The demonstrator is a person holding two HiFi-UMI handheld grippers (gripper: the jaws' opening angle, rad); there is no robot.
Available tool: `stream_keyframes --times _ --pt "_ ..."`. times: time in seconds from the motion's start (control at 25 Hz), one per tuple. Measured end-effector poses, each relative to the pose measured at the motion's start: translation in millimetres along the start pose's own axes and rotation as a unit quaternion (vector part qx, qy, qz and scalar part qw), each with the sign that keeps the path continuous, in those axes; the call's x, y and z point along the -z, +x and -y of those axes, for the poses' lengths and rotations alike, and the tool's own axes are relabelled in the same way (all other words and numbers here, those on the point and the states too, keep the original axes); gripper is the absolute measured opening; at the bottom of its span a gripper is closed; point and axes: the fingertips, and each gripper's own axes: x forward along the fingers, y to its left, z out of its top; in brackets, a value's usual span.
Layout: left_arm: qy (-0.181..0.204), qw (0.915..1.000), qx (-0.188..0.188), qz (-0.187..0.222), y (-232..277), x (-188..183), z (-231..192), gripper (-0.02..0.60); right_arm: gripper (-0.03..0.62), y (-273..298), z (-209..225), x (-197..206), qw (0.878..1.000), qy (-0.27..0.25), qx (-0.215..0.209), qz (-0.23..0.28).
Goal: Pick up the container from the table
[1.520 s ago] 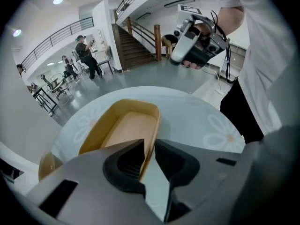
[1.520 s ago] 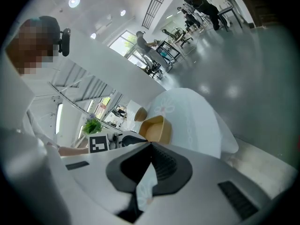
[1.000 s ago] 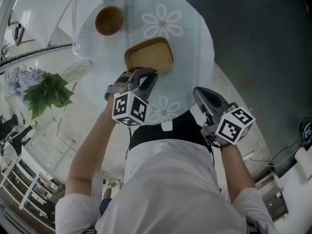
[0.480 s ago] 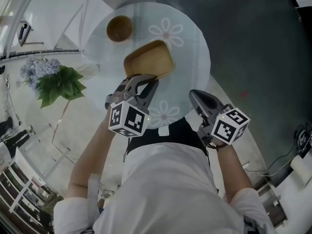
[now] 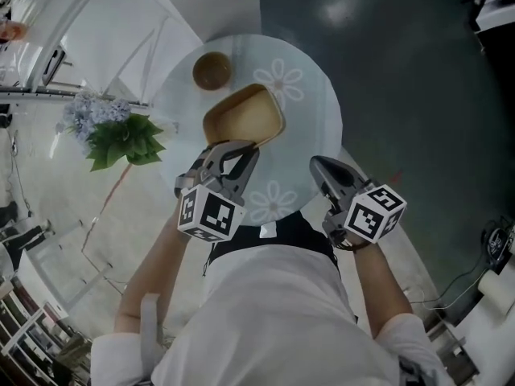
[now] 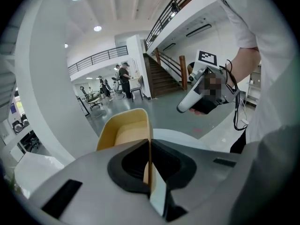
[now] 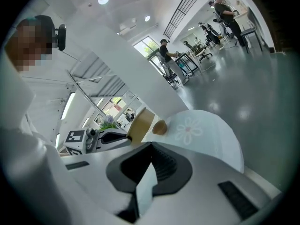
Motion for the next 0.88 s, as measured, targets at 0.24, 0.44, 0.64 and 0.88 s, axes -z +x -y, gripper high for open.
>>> stream_keyframes --times 0.24,0.44,0.64,0.88 --pt "-0.006 0.9995 -0.021 0.022 -24.3 -13.3 -8.8 0.034 0.021 0.8 -18.5 -9.6 1.000 -0.018 -0.001 0.011" --pt "-0.007 0.9987 -0.031 0.039 -41.7 -22.0 -13.3 0.034 0.021 2.9 -33.4 -16.9 0.999 -0.035 -0.001 0.017" --pt "-0.011 0.9976 -0.038 0.057 -58.8 -33.7 -12.9 0.034 0.021 1.4 -47.1 -26.5 0.998 -0.051 -0.002 0.028" --pt "-0.010 0.9961 -0.045 0.075 -74.4 -44.2 -15.7 0.034 0.021 1.1 -64.1 -35.0 0.997 -0.066 -0.006 0.041"
